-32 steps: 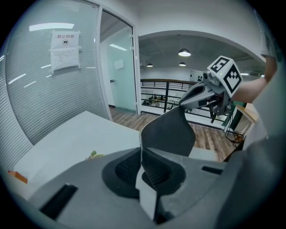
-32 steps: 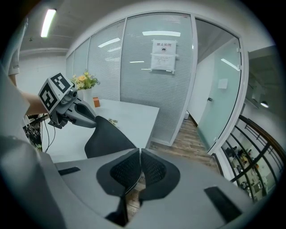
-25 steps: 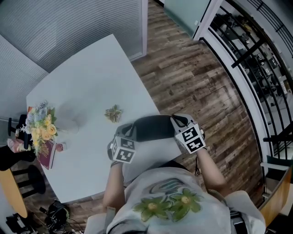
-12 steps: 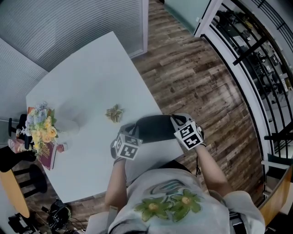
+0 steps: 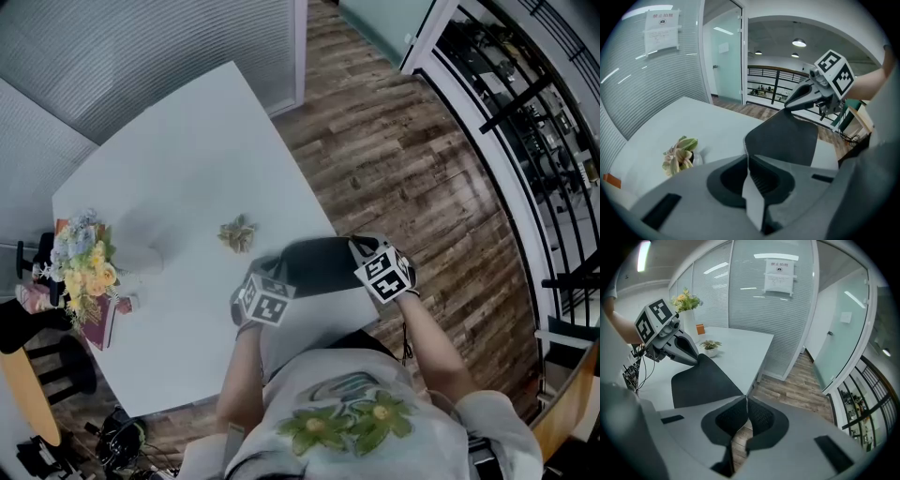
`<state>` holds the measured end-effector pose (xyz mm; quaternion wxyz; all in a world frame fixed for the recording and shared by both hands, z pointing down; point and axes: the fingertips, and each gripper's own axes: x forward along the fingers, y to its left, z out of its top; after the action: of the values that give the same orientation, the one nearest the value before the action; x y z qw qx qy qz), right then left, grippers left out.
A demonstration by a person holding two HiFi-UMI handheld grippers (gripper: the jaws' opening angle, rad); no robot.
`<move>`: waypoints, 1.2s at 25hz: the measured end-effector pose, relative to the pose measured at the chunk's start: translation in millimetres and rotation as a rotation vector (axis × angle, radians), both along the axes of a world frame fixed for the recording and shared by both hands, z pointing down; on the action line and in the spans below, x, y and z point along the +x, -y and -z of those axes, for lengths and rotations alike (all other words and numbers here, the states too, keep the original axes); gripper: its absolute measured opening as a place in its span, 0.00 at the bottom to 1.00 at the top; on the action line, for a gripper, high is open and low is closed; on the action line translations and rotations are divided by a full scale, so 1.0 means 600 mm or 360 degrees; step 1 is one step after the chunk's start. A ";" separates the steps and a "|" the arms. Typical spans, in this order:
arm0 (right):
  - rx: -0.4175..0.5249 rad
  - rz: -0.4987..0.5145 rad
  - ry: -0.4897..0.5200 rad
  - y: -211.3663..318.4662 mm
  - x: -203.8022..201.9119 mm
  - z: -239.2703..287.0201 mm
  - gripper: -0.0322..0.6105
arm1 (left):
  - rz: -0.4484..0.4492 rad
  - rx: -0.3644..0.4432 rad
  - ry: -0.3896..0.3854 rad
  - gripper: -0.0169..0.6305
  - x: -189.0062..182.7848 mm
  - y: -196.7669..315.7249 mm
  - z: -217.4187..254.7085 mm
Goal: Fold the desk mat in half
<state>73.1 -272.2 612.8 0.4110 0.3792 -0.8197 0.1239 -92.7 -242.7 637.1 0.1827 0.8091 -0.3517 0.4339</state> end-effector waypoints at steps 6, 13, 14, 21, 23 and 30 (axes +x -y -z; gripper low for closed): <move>-0.0034 0.0040 -0.0033 0.008 -0.009 -0.026 0.09 | 0.0034 -0.0045 0.0041 0.05 -0.008 -0.003 -0.031; -0.0082 0.0050 -0.0054 0.007 -0.009 -0.051 0.09 | 0.0030 -0.0091 0.0079 0.06 -0.007 -0.007 -0.053; -0.0087 0.0051 -0.0056 0.006 -0.010 -0.054 0.09 | 0.0029 -0.0097 0.0082 0.06 -0.007 -0.008 -0.056; -0.0119 0.0045 -0.0074 0.006 -0.013 -0.077 0.09 | 0.0032 -0.0133 0.0096 0.06 -0.010 -0.013 -0.073; -0.0132 0.0030 -0.0075 0.007 -0.011 -0.083 0.09 | 0.0034 -0.0148 0.0099 0.06 -0.010 -0.014 -0.078; -0.0199 -0.0003 -0.0061 0.007 -0.007 -0.093 0.09 | 0.0066 -0.0186 0.0034 0.06 -0.007 -0.014 -0.077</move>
<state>69.1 -276.1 668.9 0.4494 0.3559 -0.8020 0.1679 -97.1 -234.5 683.3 0.2348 0.7849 -0.3443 0.4585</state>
